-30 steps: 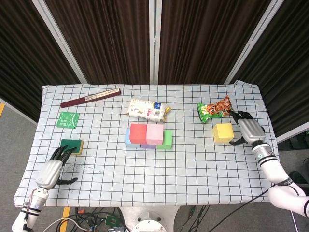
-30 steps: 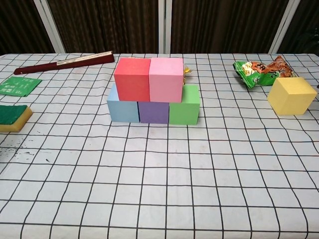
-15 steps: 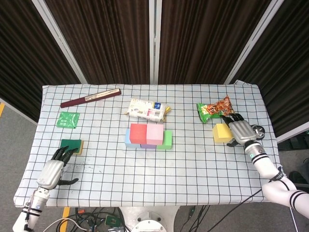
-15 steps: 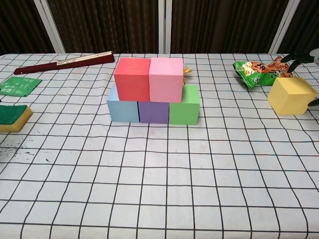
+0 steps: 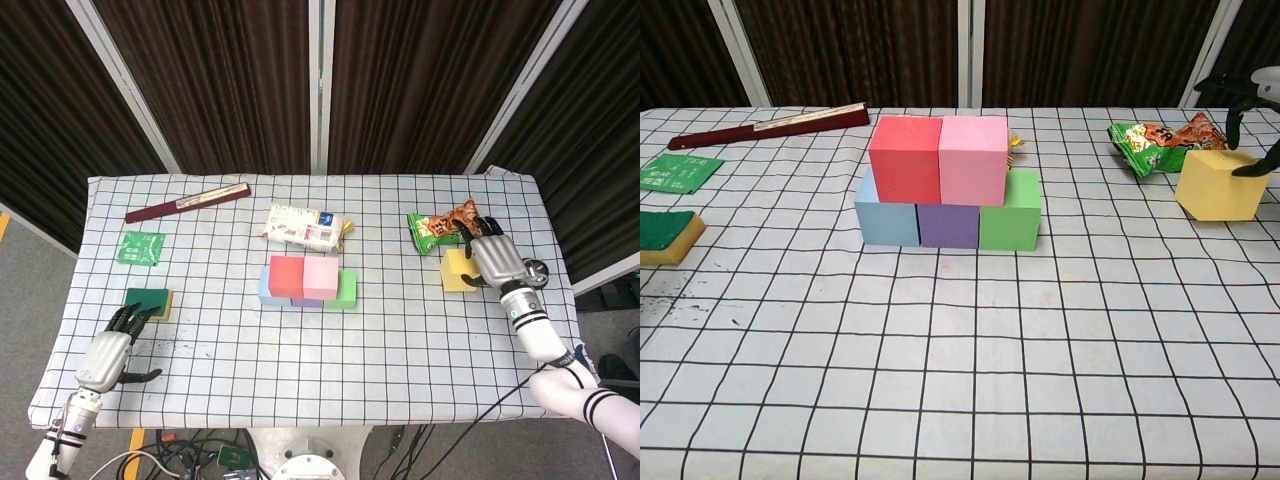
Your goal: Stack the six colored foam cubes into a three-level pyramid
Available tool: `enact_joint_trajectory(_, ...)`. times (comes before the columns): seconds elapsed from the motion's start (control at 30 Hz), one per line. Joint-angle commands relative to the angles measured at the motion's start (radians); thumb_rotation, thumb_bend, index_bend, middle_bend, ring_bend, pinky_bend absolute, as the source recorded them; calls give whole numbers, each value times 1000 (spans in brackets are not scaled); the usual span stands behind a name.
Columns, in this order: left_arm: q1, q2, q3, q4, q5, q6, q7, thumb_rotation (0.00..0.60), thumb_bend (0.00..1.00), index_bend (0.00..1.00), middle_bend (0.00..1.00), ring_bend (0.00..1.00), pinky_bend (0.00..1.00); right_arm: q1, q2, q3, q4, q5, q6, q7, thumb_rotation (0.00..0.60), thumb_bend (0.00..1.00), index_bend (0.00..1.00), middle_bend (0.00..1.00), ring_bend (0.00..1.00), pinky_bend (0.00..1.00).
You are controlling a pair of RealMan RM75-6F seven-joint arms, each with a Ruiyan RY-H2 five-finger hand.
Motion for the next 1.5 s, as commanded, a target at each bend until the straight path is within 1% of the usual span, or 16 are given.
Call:
enact_joint_trajectory(0.03,1,0,-2,2,0,5,-5,600,0,100,145,16,66,-5,57,34,-98,-12,45,25,600,176,0,575,98,0)
enact_joint_trajectory(0.1,2,0,-4,2,1,10,-11,600,0,100,145,15,66,-4,108,53,-176,-15,68,10,600,166,0,578,97,0)
enact_joint_trajectory(0.17,1,-2,-6,2,3,14,-15,600,0,100,145,15,66,-2,156,65,-245,0,63,-19,600,129,0,558,96,0)
enact_joint_trajectory(0.23,1,-5,-6,1,8,19,-18,600,0,100,145,15,66,5,219,62,-317,42,7,-66,600,47,0,487,70,0)
enact_joint_trajectory(0.3,0,-8,-2,2,17,21,-22,600,0,100,145,15,66,15,263,53,-356,89,-54,-107,600,4,0,397,27,0)
enact_joint_trajectory(0.37,-1,-10,3,3,23,20,-23,600,0,100,145,16,66,28,282,39,-360,128,-109,-138,600,0,0,281,1,0)
enact_joint_trajectory(0.47,-2,-11,6,6,25,17,-24,600,0,100,145,15,66,51,281,7,-324,180,-176,-214,600,0,0,134,0,0)
enact_joint_trajectory(0.53,-2,-13,5,8,22,16,-25,600,0,100,145,15,66,63,264,-17,-299,224,-209,-264,600,0,0,72,0,0)
enact_joint_trajectory(0.7,-5,-17,7,13,19,6,-22,600,0,100,145,15,66,72,182,-55,-235,272,-197,-352,600,0,0,56,0,0)
enact_joint_trajectory(0.87,-6,-14,8,10,19,3,-19,600,0,100,145,15,66,81,109,-71,-163,269,-195,-379,600,0,0,115,0,0)
enact_joint_trajectory(1.0,-6,-9,7,7,17,4,-19,600,0,100,145,16,66,82,43,-67,-95,255,-180,-365,600,0,0,166,0,0)
enact_joint_trajectory(1.07,-6,-8,7,7,15,3,-20,600,0,100,145,15,66,77,13,-60,-65,236,-152,-351,600,0,0,239,0,0)
enact_joint_trajectory(1.17,-5,-5,7,6,14,4,-22,600,0,100,145,15,67,66,-12,-46,-37,198,-104,-308,600,0,0,398,5,0)
enact_joint_trajectory(1.23,-5,-4,7,6,16,6,-24,600,0,100,145,15,67,57,-15,-34,-32,166,-66,-270,600,20,0,511,45,0)
enact_joint_trajectory(1.37,-5,-6,9,8,20,8,-28,600,0,100,145,16,67,38,41,-11,-103,115,-10,-190,600,89,0,654,130,0)
enact_joint_trajectory(1.5,-6,-9,7,11,19,9,-33,600,0,100,145,16,67,20,153,34,-256,79,66,-139,600,113,0,693,150,0)
